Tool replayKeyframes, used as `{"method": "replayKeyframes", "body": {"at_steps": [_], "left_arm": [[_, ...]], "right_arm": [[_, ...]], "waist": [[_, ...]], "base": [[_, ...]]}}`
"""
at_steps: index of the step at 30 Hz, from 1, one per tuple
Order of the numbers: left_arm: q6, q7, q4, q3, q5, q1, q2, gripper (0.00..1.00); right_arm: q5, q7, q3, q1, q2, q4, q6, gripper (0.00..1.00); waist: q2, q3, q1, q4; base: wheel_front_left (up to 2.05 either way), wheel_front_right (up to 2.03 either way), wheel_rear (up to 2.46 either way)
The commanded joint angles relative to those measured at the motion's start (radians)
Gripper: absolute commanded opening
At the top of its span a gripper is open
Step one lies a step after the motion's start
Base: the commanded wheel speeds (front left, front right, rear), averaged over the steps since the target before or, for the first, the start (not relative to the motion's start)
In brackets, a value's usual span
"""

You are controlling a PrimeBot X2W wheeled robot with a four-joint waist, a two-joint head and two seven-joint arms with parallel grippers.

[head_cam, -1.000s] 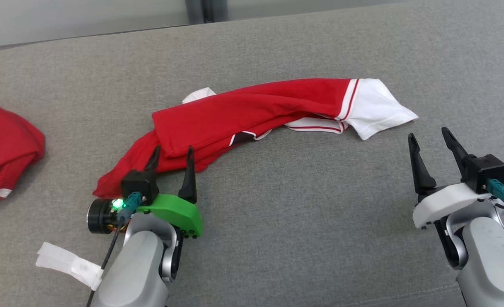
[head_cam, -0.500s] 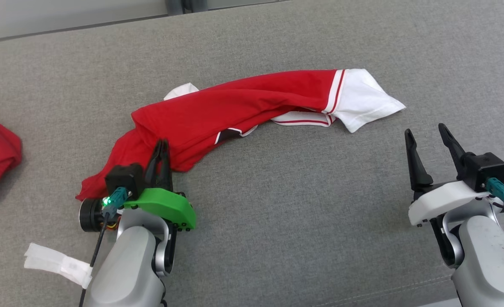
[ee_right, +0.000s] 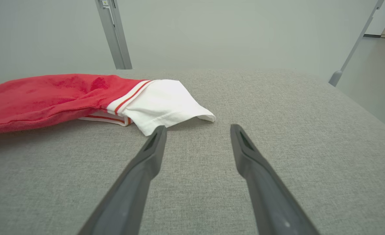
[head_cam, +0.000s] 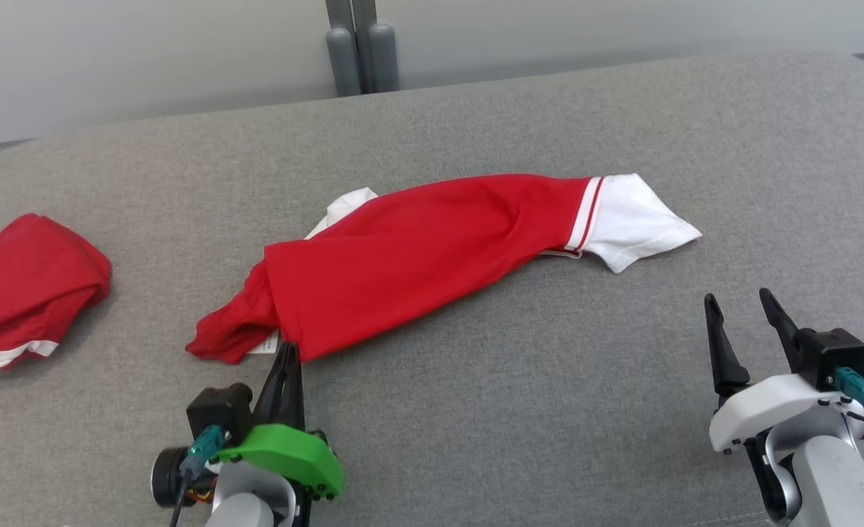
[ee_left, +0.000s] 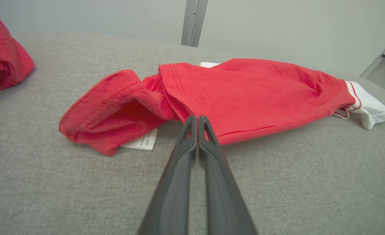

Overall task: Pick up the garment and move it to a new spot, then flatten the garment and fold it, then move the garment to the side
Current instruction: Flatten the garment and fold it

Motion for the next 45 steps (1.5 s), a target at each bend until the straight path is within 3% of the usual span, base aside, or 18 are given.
{"method": "replayKeyframes", "body": {"at_steps": [1, 16, 18, 19, 27, 34, 45], "left_arm": [[0.008, 0.000, 0.004, 0.010, 0.003, 0.032, 0.005, 0.00], [0.025, 0.000, 0.051, 0.195, 0.125, 0.148, 0.005, 0.01], [0.032, 0.000, 0.032, 0.223, 0.144, 0.155, 0.005, 0.64], [0.032, 0.000, 0.029, 0.228, 0.153, 0.163, 0.005, 1.00], [0.033, 0.000, -0.046, 0.218, 0.189, 0.200, 0.004, 1.00], [0.036, 0.000, -0.054, 0.174, 0.188, 0.201, 0.005, 1.00], [0.034, 0.000, 0.023, 0.141, 0.153, 0.161, 0.005, 1.00]], "right_arm": [[0.001, -0.003, -0.002, 0.023, 0.004, 0.002, -0.001, 1.00], [-0.004, -0.003, -0.001, 0.087, 0.053, -0.036, -0.001, 1.00], [-0.009, -0.003, -0.006, 0.086, 0.064, -0.055, -0.001, 1.00], [-0.013, -0.003, -0.005, 0.089, 0.071, -0.061, -0.001, 1.00], [-0.043, -0.003, -0.005, 0.102, 0.109, -0.135, -0.001, 1.00], [-0.058, -0.003, 0.014, 0.102, 0.118, -0.126, -0.001, 1.00], [-0.051, -0.003, 0.021, 0.088, 0.116, -0.077, -0.001, 1.00]], "waist": [[0.0000, -0.072, 0.0000, 0.046], [0.0000, -0.138, 0.0000, 0.007], [0.0000, -0.140, 0.0000, 0.001], [0.0000, -0.142, 0.0000, -0.001], [0.0000, -0.143, 0.0000, -0.010], [0.0000, -0.132, 0.0000, -0.004], [0.0000, -0.068, 0.0000, 0.010]], "base": [[0.00, 0.00, 0.00], [0.00, 0.00, 0.00], [0.00, 0.00, 0.00], [0.00, 0.00, 0.00], [0.00, 0.00, 0.00], [0.00, 0.00, 0.00], [0.00, 0.00, 0.00]]}}
